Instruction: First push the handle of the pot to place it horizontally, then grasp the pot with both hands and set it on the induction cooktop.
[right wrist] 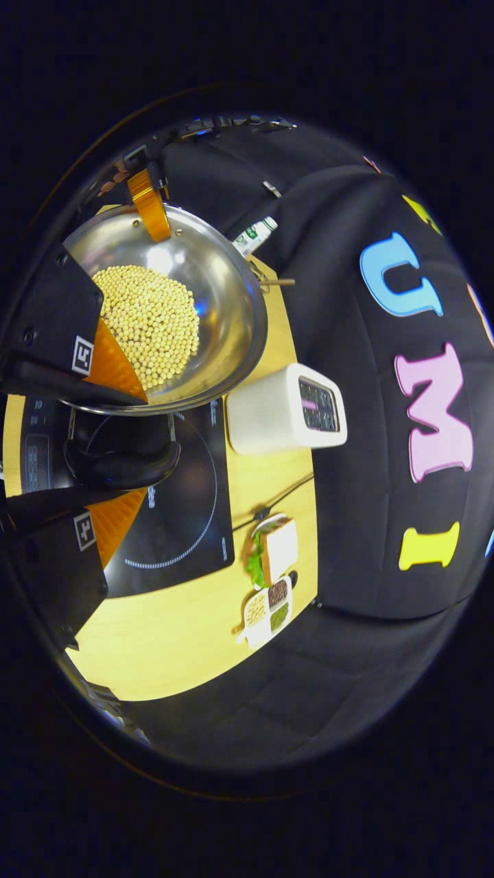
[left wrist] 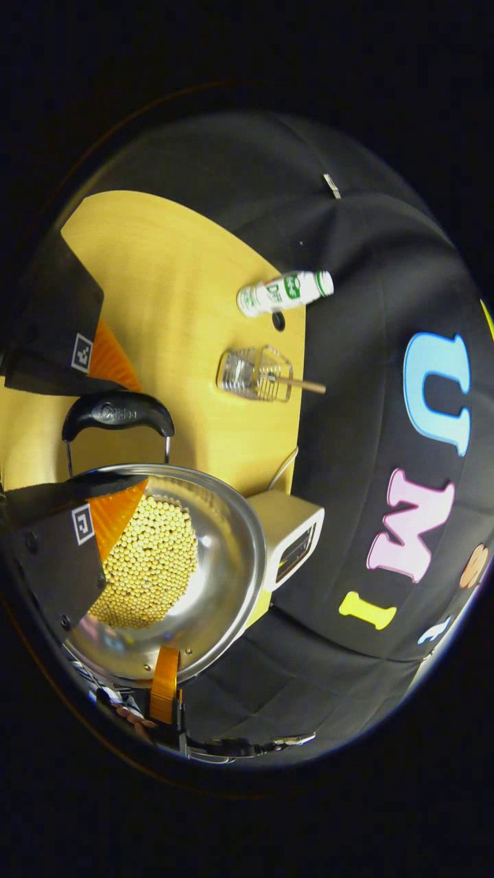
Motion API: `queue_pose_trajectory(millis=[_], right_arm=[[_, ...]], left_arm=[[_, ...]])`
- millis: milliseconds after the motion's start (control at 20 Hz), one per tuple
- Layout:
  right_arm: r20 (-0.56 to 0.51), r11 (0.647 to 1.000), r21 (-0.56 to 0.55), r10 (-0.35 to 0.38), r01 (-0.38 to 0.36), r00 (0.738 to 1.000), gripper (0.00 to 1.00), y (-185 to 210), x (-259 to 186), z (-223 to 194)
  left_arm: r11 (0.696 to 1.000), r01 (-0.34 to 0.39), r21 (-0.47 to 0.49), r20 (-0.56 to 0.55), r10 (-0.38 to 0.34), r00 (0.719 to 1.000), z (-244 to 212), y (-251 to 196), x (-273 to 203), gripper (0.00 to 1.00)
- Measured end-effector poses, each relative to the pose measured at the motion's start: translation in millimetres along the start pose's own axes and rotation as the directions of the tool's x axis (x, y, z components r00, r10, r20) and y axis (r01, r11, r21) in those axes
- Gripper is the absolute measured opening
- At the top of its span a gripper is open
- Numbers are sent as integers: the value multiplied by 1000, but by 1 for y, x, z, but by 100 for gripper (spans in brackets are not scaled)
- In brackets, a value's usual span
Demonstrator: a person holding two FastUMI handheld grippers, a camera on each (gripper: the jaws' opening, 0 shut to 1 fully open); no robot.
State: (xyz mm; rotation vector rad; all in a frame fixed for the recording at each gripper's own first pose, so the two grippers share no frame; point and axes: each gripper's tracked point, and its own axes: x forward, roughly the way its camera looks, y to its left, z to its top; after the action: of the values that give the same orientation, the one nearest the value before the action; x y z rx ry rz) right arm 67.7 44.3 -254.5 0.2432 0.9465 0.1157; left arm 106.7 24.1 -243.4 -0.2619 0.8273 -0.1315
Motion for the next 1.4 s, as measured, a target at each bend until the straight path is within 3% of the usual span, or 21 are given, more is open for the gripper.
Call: queue_pose_trajectory(millis=[250, 300, 350, 700, 800, 950, 1000, 1350, 1400], right_arm=[[13, 999, 24, -47, 46, 999, 57, -68, -1, 16], [14, 998, 28, -53, 53, 998, 53, -80, 0, 18], [13, 998, 30, -58, 58, 998, 57, -91, 2, 21], [-23, 998, 36, -56, 57, 998, 57, -148, 23, 21], [-31, 998, 36, -51, 52, 998, 53, -158, 32, 20], [-41, 999, 34, -40, 41, 998, 53, -164, 44, 19], [-45, 999, 33, -36, 37, 998, 57, -165, 49, 17], [-51, 999, 36, -23, 24, 998, 53, -166, 68, 16], [-53, 999, 36, -22, 24, 998, 57, -165, 70, 15]], left_arm=[[999, 45, 29, -20, -44, 999, 6, -68, 27, 54], [998, 49, 35, -23, -48, 999, 8, -79, 32, 54], [998, 52, 39, -26, -51, 998, 8, -90, 38, 54], [998, 41, 40, -58, -39, 998, 1, -139, 67, 54], [999, 35, 40, -66, -32, 997, -3, -146, 75, 54], [999, 22, 38, -77, -19, 997, -7, -149, 85, 54], [999, 18, 37, -79, -15, 997, -7, -149, 88, 54], [999, 0, 34, -82, 3, 997, -7, -146, 103, 54], [999, 0, 32, -83, 2, 997, -8, -144, 105, 53]])
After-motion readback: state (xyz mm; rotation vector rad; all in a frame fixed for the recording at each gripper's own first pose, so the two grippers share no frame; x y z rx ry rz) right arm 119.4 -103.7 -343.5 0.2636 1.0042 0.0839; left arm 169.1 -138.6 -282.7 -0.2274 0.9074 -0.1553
